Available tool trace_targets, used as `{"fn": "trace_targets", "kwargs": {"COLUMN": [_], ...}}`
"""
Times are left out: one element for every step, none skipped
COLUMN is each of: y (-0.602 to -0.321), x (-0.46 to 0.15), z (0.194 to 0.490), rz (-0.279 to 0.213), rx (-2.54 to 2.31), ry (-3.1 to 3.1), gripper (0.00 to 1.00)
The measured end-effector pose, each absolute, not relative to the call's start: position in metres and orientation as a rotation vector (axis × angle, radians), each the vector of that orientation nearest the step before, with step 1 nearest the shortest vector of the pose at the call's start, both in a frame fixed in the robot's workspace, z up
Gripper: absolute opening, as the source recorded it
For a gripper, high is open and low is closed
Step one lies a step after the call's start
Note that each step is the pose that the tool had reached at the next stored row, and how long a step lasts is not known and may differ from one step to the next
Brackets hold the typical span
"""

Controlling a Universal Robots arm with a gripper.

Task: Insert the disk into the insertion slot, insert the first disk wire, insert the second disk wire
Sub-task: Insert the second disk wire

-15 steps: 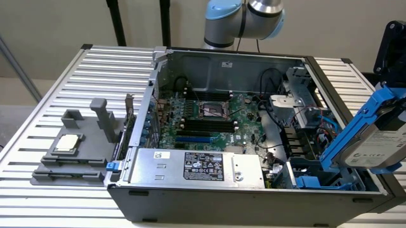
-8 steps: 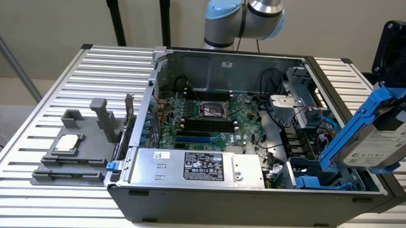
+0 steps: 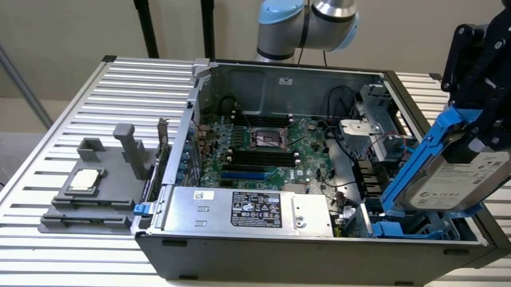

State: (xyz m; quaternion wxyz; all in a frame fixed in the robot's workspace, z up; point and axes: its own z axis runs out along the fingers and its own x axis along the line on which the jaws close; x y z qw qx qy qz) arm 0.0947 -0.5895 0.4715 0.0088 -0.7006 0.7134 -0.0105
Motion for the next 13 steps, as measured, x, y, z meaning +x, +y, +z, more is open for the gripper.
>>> {"fn": "trace_targets", "kwargs": {"y": [-0.5891,-0.5886,-0.5881,-0.5878,-0.5877,-0.5876,-0.5875,-0.5875,-0.5875,-0.5875,-0.5876,-0.5876,-0.5876], "x": [0.0929,0.0922,0.0922,0.0922,0.0922,0.0922,0.0922,0.0924,0.0929,0.0937,0.0949,0.0962,0.0973], "z": [0.4715,0.4715,0.4714,0.4713,0.4711,0.4708,0.4705,0.4701,0.4697,0.4692,0.4687,0.4683,0.4678], "rz": [-0.033,-0.032,-0.031,-0.029,-0.025,-0.019,-0.014,-0.009,-0.005,-0.002,0.002,0.006,0.008], "rx": [-2.189,-2.189,-2.189,-2.190,-2.192,-2.195,-2.197,-2.199,-2.201,-2.202,-2.202,-2.202,-2.202], "ry": [2.229,2.229,2.230,2.231,2.232,2.235,2.238,2.240,2.242,2.242,2.243,2.243,2.243], "gripper": [0.32,0.32,0.32,0.32,0.32,0.32,0.32,0.32,0.32,0.32,0.32,0.32,0.32]}}
